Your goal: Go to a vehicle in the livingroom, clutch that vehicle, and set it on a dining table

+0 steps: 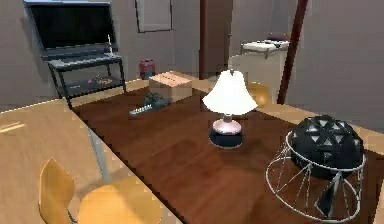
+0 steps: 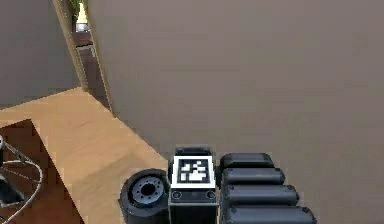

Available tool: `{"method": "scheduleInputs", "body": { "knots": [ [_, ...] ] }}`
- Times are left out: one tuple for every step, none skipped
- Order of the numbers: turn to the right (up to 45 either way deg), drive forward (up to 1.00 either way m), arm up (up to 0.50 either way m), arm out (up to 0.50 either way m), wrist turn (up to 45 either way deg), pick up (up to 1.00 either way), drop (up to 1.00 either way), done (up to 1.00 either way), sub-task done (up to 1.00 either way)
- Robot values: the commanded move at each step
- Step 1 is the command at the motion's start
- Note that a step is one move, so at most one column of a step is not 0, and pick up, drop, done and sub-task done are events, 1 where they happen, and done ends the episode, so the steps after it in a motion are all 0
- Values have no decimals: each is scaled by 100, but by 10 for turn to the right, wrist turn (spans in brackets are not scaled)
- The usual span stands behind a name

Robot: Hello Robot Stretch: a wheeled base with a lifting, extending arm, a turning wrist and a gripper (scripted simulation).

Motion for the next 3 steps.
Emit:
{"method": "scheduleInputs", "body": {
  "knots": [
    [-450,0,0,0,0,0,0,0,0],
    [-360,0,0,0,0,0,0,0,0],
    [0,0,0,48,0,0,0,0,0]
  ]
}}
